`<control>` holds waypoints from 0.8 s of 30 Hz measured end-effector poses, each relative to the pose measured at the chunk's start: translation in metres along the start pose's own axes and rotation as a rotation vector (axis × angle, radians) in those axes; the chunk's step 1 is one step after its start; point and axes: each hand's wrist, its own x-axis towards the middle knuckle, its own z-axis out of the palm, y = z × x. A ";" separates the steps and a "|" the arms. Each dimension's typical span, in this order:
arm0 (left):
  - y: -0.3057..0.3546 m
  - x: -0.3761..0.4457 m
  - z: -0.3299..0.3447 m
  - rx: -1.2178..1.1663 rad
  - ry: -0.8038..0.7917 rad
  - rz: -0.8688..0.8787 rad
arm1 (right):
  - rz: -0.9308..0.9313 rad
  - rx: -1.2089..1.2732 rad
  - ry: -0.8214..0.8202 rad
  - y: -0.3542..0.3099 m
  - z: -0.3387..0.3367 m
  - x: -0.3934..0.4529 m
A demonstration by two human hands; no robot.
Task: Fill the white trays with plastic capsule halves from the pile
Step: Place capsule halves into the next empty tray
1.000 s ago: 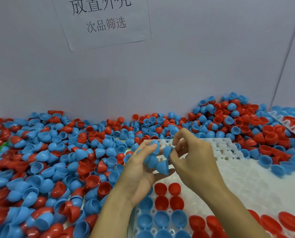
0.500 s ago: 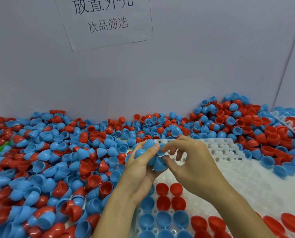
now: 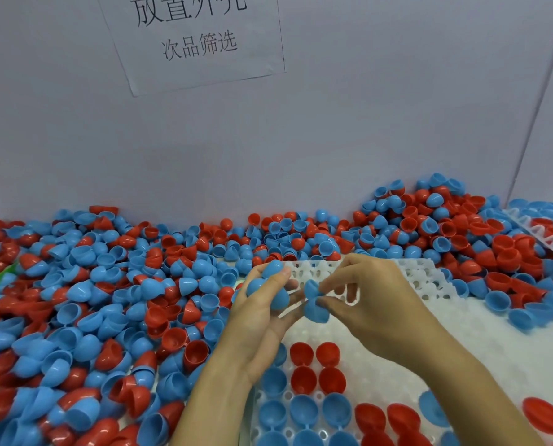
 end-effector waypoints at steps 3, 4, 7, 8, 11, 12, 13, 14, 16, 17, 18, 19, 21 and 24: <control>0.002 0.000 -0.002 -0.058 0.062 0.006 | 0.069 -0.085 -0.175 0.007 -0.021 -0.004; 0.003 0.000 -0.002 -0.064 0.072 0.008 | 0.094 -0.114 -0.242 0.007 -0.026 -0.006; 0.003 0.001 -0.002 -0.070 0.087 0.009 | 0.174 -0.194 -0.445 0.007 -0.034 -0.010; 0.002 0.001 -0.003 -0.069 0.089 0.007 | 0.198 -0.217 -0.496 0.006 -0.034 -0.012; 0.001 0.001 -0.002 -0.059 0.093 0.000 | 0.242 -0.287 -0.583 0.001 -0.025 -0.015; 0.001 0.000 -0.001 -0.055 0.090 0.001 | 0.249 -0.315 -0.592 -0.002 -0.020 -0.015; 0.001 -0.001 -0.001 -0.054 0.084 0.001 | 0.256 -0.336 -0.593 -0.004 -0.015 -0.015; 0.002 -0.001 0.000 -0.055 0.074 0.001 | 0.264 -0.350 -0.587 -0.005 -0.011 -0.015; 0.002 -0.002 0.001 -0.065 0.050 -0.009 | 0.275 -0.370 -0.577 -0.006 -0.007 -0.014; 0.003 -0.002 0.002 -0.069 0.037 -0.020 | 0.282 -0.373 -0.576 -0.005 -0.007 -0.013; 0.003 -0.002 0.001 -0.069 0.024 -0.033 | 0.290 -0.369 -0.576 -0.005 -0.007 -0.013; 0.003 -0.002 0.001 -0.063 0.012 -0.048 | 0.296 -0.362 -0.578 -0.004 -0.008 -0.013; 0.003 -0.002 0.000 -0.043 -0.007 -0.069 | 0.294 -0.343 -0.587 -0.003 -0.008 -0.013; 0.003 -0.002 -0.001 -0.022 -0.013 -0.065 | 0.284 -0.295 -0.622 0.000 -0.013 -0.014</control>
